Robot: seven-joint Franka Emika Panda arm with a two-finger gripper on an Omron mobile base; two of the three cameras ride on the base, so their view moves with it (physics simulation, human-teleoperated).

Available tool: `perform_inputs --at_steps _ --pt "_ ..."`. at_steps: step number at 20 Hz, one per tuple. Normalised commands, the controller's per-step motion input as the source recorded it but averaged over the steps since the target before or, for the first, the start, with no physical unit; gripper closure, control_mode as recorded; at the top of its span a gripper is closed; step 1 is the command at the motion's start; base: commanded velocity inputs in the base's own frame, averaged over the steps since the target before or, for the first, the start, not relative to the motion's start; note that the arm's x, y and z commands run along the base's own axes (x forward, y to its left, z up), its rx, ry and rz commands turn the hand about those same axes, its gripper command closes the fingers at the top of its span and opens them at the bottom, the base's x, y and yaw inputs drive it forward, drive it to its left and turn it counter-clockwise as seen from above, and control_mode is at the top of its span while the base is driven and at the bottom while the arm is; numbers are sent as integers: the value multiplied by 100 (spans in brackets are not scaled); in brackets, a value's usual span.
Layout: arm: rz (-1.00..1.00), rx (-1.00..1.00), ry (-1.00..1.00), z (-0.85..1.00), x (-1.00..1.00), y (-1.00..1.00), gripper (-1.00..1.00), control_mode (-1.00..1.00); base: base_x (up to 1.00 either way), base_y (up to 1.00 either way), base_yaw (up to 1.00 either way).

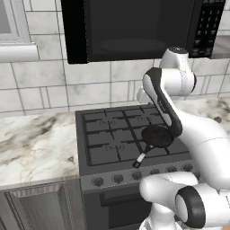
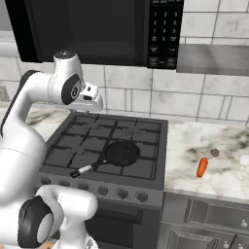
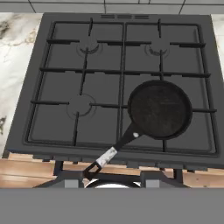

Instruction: Put the carrot and garlic in the pan. Then turn on the front right burner and set the heat to medium.

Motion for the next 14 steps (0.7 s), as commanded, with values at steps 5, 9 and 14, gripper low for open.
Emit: perform_inputs --at_steps 5,9,14 --pt "0 2 -6 0 -1 -19 -100 -100 0 0 0" --pt "0 4 -11 0 -7 -47 -100 -100 0 0 0" --pt "0 2 -6 0 -6 -59 -100 -100 0 0 0"
